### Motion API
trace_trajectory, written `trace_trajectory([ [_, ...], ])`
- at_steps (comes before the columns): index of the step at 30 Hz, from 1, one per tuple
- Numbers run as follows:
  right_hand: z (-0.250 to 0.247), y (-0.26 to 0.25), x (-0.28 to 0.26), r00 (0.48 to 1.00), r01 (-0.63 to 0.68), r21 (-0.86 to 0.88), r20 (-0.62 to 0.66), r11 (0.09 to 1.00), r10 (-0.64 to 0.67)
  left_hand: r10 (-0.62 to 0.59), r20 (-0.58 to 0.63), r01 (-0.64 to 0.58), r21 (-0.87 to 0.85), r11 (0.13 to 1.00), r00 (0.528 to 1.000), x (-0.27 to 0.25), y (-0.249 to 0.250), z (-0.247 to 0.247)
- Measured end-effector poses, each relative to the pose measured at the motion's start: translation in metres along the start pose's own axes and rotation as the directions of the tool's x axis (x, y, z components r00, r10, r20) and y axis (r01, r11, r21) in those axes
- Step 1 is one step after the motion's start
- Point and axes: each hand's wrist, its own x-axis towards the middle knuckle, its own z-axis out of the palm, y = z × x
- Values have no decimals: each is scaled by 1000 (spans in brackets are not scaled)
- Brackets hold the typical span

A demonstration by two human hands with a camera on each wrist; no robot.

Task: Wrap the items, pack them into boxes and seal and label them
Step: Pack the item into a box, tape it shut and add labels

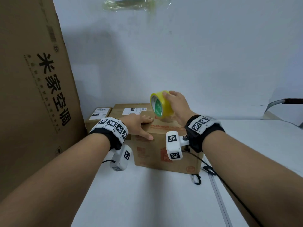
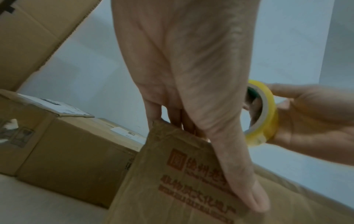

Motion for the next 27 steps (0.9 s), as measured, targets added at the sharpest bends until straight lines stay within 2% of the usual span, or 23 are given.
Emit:
trace_trajectory([
  [2,0,15,-10,999,-32,-24,18,999,33,6,-7,-6,-8,1000,1000,-1,0,2],
  [5,-2,31,-23,997,-18,32,73,999,16,9,-8,-9,-17,1000,1000,-1,1,3],
  [9,-5,37,-27,998,15,75,60,997,-19,18,27,-18,-6,1000,999,-2,3,4],
  [11,-5,37,-27,997,21,73,72,997,-26,26,32,-24,-64,998,999,-8,8,0],
  [12,-4,37,-28,997,20,83,77,996,-27,25,-21,-28,-136,990,999,-11,10,-3],
  [13,-4,36,-29,996,22,94,83,995,-30,12,-125,-38,-212,977,992,-12,13,-7],
  [14,-5,34,-31,996,22,105,88,994,-31,-20,-259,-51,-264,963,966,-13,16,-13],
  [16,-5,34,-29,996,21,104,85,994,-30,-75,-471,-93,-323,942,879,-10,24,-28],
  [18,-4,36,-29,996,25,86,82,996,-32,-92,-549,-144,-371,917,831,-5,37,-45],
  [19,-4,36,-30,996,24,78,81,997,-31,-86,-545,-149,-372,916,834,-1,45,-53],
  [23,-4,36,-32,998,21,71,56,997,-25,-61,-372,-24,-221,975,926,13,67,-68],
  [25,-3,37,-30,999,20,66,36,998,-22,-44,-360,-13,-153,988,932,16,70,-67],
  [27,-4,38,-29,999,23,63,35,998,-25,-14,-407,-24,-90,996,913,16,69,-64],
])
